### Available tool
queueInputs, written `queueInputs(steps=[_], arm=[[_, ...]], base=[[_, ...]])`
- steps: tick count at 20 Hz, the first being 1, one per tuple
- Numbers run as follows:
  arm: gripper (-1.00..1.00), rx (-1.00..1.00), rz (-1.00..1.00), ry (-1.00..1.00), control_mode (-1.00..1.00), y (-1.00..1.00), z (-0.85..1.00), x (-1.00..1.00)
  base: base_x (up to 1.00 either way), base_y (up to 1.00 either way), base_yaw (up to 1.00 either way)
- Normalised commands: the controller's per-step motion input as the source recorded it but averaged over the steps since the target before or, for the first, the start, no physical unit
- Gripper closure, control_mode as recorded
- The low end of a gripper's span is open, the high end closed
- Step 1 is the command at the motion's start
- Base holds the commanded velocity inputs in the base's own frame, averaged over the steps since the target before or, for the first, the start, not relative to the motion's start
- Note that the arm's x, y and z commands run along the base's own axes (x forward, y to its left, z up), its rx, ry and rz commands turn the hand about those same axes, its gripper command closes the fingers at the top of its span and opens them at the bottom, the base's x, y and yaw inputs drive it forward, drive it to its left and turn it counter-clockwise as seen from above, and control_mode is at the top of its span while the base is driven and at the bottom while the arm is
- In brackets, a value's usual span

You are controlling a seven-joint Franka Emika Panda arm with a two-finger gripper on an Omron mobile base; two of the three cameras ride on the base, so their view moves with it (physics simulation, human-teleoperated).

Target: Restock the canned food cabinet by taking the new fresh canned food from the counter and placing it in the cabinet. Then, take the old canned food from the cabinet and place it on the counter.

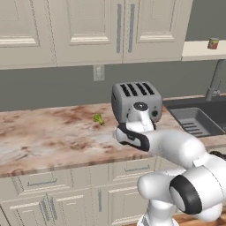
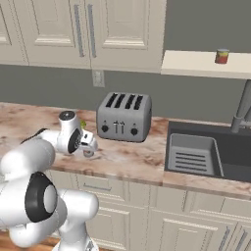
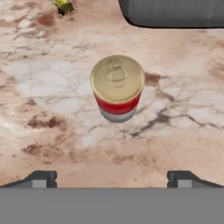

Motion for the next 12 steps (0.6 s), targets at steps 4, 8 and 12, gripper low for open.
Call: queueInputs(steps=[4,8,12], arm=[[-1.0,0.0,0.0,0.0,-1.0,0.24,-0.04,0.32],[-1.0,0.0,0.0,0.0,-1.0,0.03,-0.07,0.35],[-1.0,0.0,-0.02,0.0,-1.0,-0.09,-0.1,0.18]], base=[[0.0,0.0,0.0],[0.0,0.0,0.0],[0.0,0.0,0.0]])
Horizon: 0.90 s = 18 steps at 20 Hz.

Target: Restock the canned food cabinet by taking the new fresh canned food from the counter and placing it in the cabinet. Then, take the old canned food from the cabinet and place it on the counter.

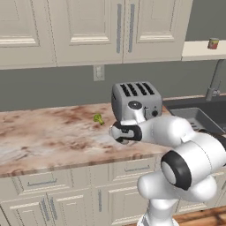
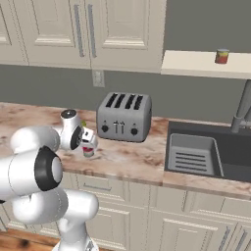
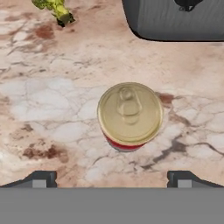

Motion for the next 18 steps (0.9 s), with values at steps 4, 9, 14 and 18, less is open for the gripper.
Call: queueInputs(steps=[4,9,14,18], arm=[[-1.0,0.0,-0.02,0.0,-1.0,-0.13,-0.03,0.01],[-1.0,0.0,-0.01,0.0,-1.0,0.0,-0.08,0.07],[-1.0,0.0,-0.01,0.0,-1.0,0.0,-0.11,0.22],[-1.0,0.0,-0.02,0.0,-1.0,0.0,-0.09,0.23]], base=[[0.0,0.0,0.0],[0.0,0.0,0.0],[0.0,0.0,0.0],[0.0,0.0,0.0]])
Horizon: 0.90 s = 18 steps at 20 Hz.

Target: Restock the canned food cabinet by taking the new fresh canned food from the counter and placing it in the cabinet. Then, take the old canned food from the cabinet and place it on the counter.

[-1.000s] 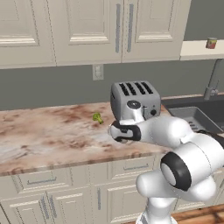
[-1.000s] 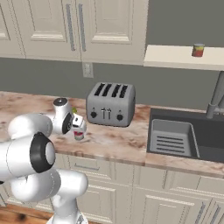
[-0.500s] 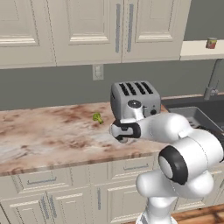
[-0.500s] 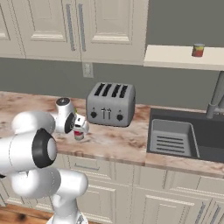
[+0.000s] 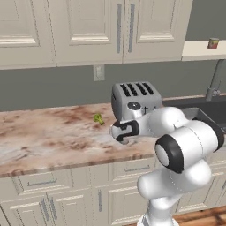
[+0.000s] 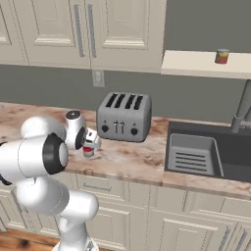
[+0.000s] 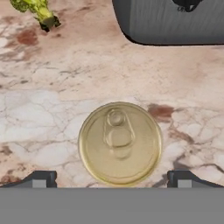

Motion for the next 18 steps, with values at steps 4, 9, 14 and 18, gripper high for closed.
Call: queueInputs(steps=[4,9,14,18], arm=[[-1.0,0.0,-0.01,0.0,-1.0,0.0,-0.08,0.19],[1.0,0.0,-0.01,0.0,-1.0,0.0,-0.11,0.15],[1.0,0.0,0.0,0.0,-1.0,0.0,-0.04,0.06],[1.0,0.0,0.0,0.0,-1.0,-0.01,0.0,-0.11]], base=[[0.0,0.0,0.0],[0.0,0.0,0.0],[0.0,0.0,0.0],[0.0,0.0,0.0]])
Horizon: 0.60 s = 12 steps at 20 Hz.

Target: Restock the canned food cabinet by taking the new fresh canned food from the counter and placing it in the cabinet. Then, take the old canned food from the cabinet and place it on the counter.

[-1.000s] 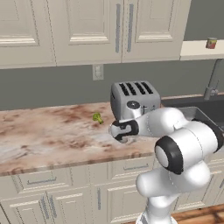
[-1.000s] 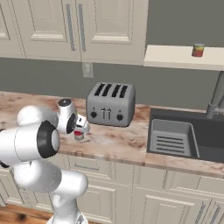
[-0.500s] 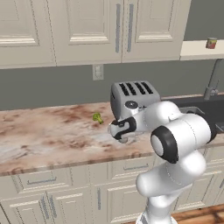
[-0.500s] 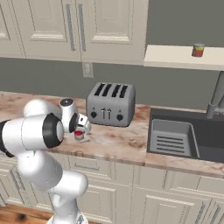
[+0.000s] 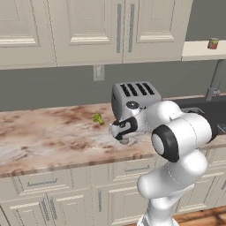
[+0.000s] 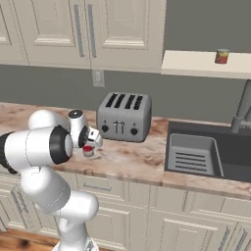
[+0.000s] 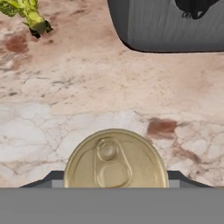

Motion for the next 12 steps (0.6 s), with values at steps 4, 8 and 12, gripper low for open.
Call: queueInputs(steps=[4,8,12], arm=[[1.0,0.0,0.03,-0.03,-1.0,0.0,0.14,-0.35],[1.0,0.02,0.07,-0.08,-1.0,0.0,0.32,-0.44],[1.0,0.05,0.06,-0.11,-1.0,-0.03,0.61,-0.41]], base=[[0.0,0.0,0.0],[0.0,0.0,0.0],[0.0,0.0,0.0]])
